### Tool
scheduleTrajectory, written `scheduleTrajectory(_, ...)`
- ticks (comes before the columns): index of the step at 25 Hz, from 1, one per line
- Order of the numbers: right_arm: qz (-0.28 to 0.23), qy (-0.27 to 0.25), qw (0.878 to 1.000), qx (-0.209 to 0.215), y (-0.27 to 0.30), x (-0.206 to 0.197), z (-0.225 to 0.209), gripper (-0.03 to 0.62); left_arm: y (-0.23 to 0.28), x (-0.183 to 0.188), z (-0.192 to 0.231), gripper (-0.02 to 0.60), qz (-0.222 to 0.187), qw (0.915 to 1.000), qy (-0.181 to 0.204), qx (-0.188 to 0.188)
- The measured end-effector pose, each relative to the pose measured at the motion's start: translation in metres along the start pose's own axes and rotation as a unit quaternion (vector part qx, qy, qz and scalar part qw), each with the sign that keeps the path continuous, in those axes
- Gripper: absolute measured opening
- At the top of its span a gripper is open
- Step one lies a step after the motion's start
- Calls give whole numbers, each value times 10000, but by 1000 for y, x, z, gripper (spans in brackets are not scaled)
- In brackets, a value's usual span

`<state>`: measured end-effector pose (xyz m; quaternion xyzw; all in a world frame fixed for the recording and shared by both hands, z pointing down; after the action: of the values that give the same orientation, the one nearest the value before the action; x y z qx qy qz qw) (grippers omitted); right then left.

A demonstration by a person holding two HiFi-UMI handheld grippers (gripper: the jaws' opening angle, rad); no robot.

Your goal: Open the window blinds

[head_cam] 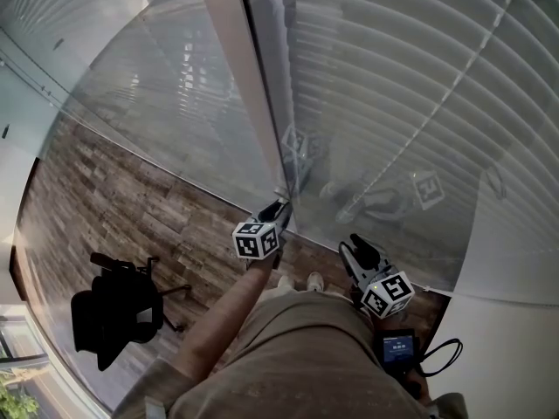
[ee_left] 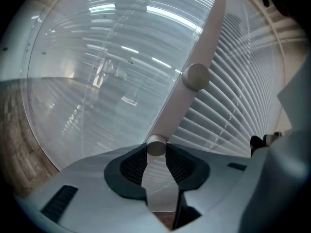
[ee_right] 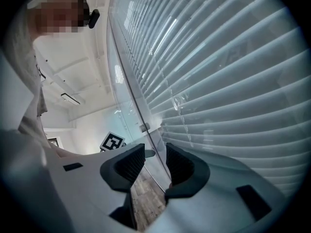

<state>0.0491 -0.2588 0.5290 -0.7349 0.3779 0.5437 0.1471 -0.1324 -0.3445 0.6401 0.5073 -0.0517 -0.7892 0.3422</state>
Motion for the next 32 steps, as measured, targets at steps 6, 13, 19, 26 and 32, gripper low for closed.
scheduleTrajectory(6,17,11,10000,47,4,-3,-1,126,2,0,3,132,-5,9943,-1012,-348)
scheduleTrajectory(13,48,15,10000,16,7,-4,-2,126,2,2,1,132,-247,9661,-2350,-1036)
scheduleTrajectory(19,59,15,10000,11,11,-6,-1,126,2,2,3,132,-415,9307,-3307,-1506)
scheduleTrajectory(26,88,-15,10000,-20,16,-7,2,126,5,1,5,132,-562,8772,-4341,-1974)
scheduleTrajectory(32,94,-80,9999,-87,14,-1,9,126,0,5,2,132,-676,8264,-5114,-2259)
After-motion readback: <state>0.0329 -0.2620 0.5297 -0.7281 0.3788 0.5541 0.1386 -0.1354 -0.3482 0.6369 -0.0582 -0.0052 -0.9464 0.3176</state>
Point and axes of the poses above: the fingertips, and each gripper's own axes: y forward along the fingers, z to its left, x out of its top, the point moved 1 cm from there along -y, backward along the fingers, and after that the axes turned 3 degrees about -x, right-handed, at the moved point
